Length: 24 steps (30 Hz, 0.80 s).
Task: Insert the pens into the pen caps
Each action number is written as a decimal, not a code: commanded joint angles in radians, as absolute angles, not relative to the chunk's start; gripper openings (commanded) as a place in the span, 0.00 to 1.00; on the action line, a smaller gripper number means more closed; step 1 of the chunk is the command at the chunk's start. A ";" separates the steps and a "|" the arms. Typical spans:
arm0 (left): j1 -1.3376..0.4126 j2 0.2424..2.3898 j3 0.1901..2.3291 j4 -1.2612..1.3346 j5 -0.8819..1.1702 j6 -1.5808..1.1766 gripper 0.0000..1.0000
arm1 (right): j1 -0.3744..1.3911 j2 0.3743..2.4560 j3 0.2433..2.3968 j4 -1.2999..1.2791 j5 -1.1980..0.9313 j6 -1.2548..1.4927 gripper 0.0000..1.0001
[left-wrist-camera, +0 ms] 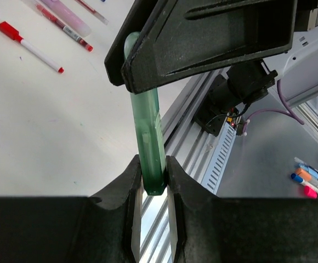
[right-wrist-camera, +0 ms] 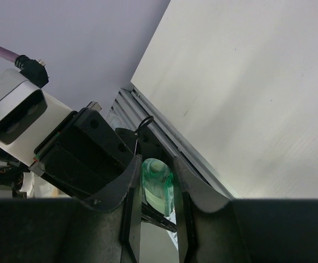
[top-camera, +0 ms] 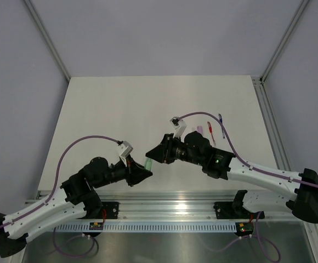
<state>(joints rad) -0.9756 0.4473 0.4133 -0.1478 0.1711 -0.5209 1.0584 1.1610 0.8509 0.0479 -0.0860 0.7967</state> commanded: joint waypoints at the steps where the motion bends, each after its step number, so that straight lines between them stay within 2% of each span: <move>1: -0.968 0.431 0.563 0.190 0.049 -0.476 0.00 | 1.152 1.195 0.729 -0.051 -0.187 0.834 0.00; 8: -0.968 0.440 0.583 0.227 0.023 -0.526 0.00 | 1.236 1.203 0.650 0.098 -0.097 0.851 0.00; 16: -0.966 0.483 0.607 0.250 -0.017 -0.546 0.00 | 1.292 1.249 0.643 0.133 -0.054 0.857 0.00; 24: -0.965 0.446 0.584 0.212 -0.072 -0.545 0.00 | 1.293 1.184 0.638 0.089 0.026 0.848 0.00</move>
<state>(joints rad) -0.9855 0.4927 0.4690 -0.2459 0.1192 -0.5663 1.1938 1.1595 0.6861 0.3470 0.2001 0.8299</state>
